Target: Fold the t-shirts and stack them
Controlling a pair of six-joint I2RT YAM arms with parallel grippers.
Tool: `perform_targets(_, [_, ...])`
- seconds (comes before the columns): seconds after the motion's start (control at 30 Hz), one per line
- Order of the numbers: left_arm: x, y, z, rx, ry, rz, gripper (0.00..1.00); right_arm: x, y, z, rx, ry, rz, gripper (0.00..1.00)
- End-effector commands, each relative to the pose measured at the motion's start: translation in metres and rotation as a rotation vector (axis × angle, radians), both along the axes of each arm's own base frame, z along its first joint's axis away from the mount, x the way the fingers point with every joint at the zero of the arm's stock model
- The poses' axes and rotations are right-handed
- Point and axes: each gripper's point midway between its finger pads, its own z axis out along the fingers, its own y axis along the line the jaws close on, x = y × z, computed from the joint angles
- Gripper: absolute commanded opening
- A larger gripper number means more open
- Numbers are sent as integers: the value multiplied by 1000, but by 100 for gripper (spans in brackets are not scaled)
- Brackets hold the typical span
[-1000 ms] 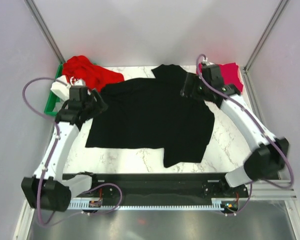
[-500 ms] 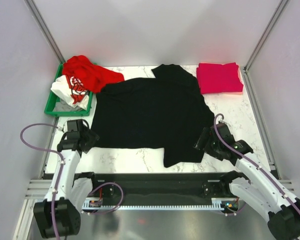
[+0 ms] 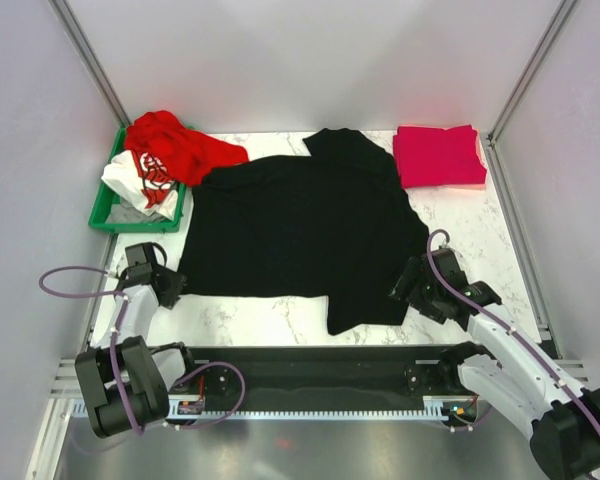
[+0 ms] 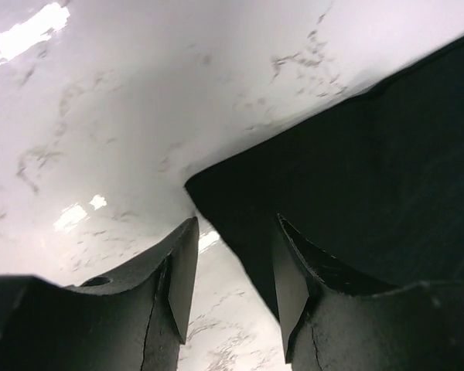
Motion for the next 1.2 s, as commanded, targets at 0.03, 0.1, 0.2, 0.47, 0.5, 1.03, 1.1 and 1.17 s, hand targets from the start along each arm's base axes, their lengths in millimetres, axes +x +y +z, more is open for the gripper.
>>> perform_targets(0.03, [20,7,1,23,-67,-7,49,-2,8,-14,35,16,29,98])
perform_targets(0.1, [23,8,3,30,-89,-5,49,-7,8,-22,41,36,27,97])
perform_targets(0.2, [27,10,6,39,-113,-5,46,-10,8,-31,47,51,26,96])
perform_targets(0.47, [32,3,-10,-2,-113,-25,15,-24,25,-50,135,108,60,74])
perform_targets(0.5, [33,2,-11,-7,-116,-30,10,-24,26,-48,141,107,60,71])
perform_targets(1.03, [24,-3,48,32,-279,-28,2,-28,4,6,81,8,-24,0])
perform_targets(1.1, [22,-6,62,23,-289,-30,2,-31,3,27,99,-17,-40,0])
perform_targets(1.17, [22,-9,74,15,-307,-36,2,-35,2,43,111,-28,-48,0])
